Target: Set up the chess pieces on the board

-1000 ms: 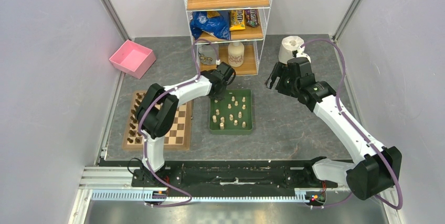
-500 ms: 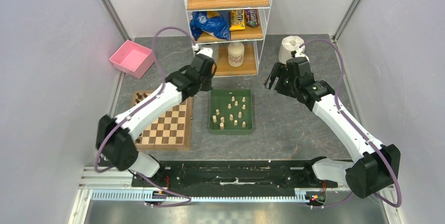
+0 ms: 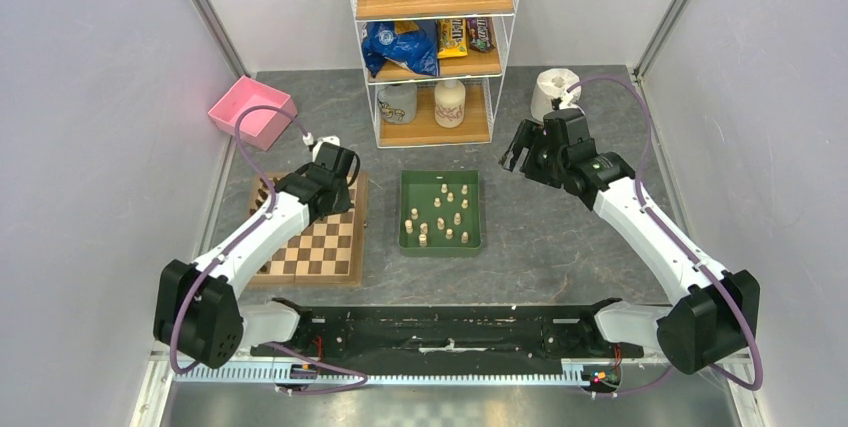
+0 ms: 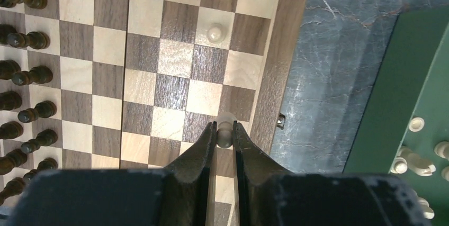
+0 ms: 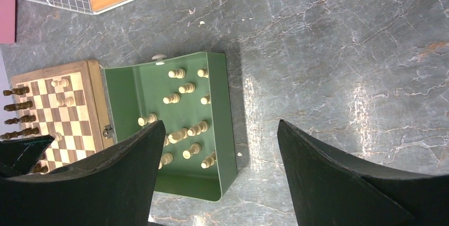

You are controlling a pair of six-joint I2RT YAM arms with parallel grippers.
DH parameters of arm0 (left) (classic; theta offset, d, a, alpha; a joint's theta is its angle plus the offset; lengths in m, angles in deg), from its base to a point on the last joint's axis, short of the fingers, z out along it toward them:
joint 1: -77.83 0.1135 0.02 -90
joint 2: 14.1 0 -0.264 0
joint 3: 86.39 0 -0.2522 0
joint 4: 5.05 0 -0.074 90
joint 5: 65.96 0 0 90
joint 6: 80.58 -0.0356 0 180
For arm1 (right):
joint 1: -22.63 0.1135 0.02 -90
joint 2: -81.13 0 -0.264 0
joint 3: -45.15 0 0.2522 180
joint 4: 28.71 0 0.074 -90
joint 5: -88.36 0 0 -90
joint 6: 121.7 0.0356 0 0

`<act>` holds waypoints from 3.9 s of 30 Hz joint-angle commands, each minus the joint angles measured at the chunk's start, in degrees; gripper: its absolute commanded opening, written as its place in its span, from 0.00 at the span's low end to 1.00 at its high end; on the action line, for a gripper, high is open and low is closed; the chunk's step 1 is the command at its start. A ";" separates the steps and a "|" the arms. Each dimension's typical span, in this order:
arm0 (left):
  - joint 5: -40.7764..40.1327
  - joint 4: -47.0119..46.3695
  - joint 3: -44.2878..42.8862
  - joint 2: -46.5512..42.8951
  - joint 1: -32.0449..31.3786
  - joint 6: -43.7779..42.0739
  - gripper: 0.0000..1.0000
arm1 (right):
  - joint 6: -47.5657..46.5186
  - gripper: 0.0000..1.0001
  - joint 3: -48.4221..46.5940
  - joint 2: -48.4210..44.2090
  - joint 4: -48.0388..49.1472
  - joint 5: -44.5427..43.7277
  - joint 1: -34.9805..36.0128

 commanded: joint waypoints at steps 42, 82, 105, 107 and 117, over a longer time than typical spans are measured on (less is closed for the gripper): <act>1.36 -9.44 0.21 11.36 7.42 -2.18 0.02 | 0.88 0.86 -2.16 1.16 1.71 0.63 -0.25; 3.01 -7.48 -0.67 -2.71 7.93 -1.84 0.64 | 0.59 0.87 -2.05 0.59 1.71 0.37 -0.25; 14.71 -12.28 -21.59 24.67 -18.01 -6.14 0.53 | 0.82 0.88 -1.58 -0.31 1.63 -0.33 -0.33; 14.93 -12.32 -22.69 27.26 -18.64 -6.05 0.52 | 0.76 0.88 -1.57 -0.31 1.67 -0.25 -0.34; 15.55 -12.28 -26.19 34.53 -19.98 -5.65 0.46 | 0.53 0.88 -1.39 -0.11 1.46 -0.43 -0.51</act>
